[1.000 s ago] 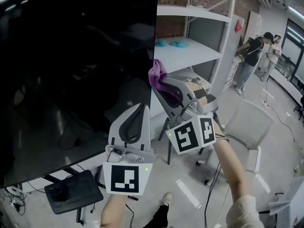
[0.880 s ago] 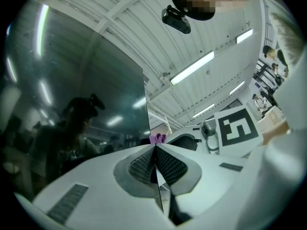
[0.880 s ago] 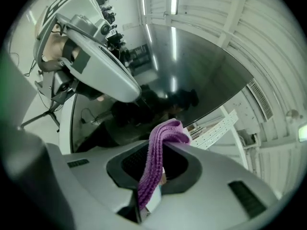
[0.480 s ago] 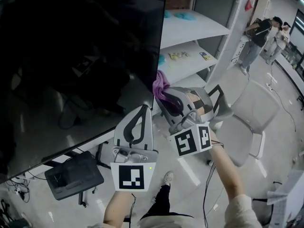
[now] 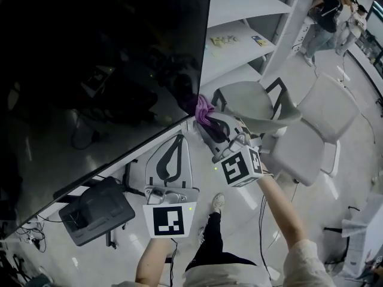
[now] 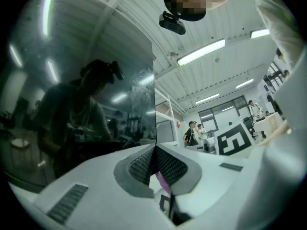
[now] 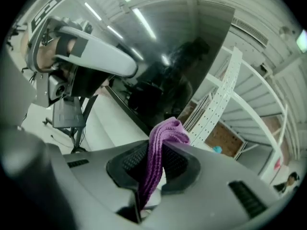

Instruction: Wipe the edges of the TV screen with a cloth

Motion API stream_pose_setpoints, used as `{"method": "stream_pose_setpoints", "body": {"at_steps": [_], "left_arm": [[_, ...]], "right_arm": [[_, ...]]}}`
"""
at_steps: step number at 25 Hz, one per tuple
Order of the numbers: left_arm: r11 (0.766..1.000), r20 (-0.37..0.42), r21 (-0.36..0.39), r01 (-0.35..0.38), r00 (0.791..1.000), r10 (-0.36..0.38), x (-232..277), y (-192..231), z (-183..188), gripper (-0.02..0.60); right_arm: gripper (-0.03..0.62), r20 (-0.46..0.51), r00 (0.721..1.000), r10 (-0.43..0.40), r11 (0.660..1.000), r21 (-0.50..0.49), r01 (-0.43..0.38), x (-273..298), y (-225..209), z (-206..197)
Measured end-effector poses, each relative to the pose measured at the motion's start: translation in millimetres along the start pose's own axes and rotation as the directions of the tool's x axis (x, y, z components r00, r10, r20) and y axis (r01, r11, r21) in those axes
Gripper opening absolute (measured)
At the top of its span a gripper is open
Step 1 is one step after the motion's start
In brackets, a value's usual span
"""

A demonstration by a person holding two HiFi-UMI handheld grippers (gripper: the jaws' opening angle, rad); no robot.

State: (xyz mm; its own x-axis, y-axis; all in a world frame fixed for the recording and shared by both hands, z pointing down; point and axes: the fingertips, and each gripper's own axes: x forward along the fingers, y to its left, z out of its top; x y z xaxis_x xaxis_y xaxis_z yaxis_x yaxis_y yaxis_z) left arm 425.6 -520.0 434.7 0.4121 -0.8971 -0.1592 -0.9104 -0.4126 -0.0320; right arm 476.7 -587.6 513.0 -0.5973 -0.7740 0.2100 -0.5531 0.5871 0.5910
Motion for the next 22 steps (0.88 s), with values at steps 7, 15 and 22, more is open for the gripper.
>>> {"method": "stream_pose_setpoints", "body": {"at_steps": [7,15,22], "left_arm": [[0.998,0.001,-0.056,0.004,1.000,-0.004,-11.7,-11.5,-11.3,0.015],[0.993,-0.109,-0.038,-0.116,0.988,0.111,-72.5,32.0,-24.7,0.015],[0.962,-0.129,-0.054,-0.268,0.957,0.259,-114.0,78.9,-22.8,0.015]], "right_arm": [[0.061,0.043,0.999,-0.018,0.960,0.281,0.005,7.4,5.9,-12.3],[0.061,0.085,0.994,-0.076,0.848,0.529,0.019,13.1,28.1,-1.6],[0.062,0.173,0.985,-0.013,0.887,0.456,-0.068,26.9,75.8,43.4]]}}
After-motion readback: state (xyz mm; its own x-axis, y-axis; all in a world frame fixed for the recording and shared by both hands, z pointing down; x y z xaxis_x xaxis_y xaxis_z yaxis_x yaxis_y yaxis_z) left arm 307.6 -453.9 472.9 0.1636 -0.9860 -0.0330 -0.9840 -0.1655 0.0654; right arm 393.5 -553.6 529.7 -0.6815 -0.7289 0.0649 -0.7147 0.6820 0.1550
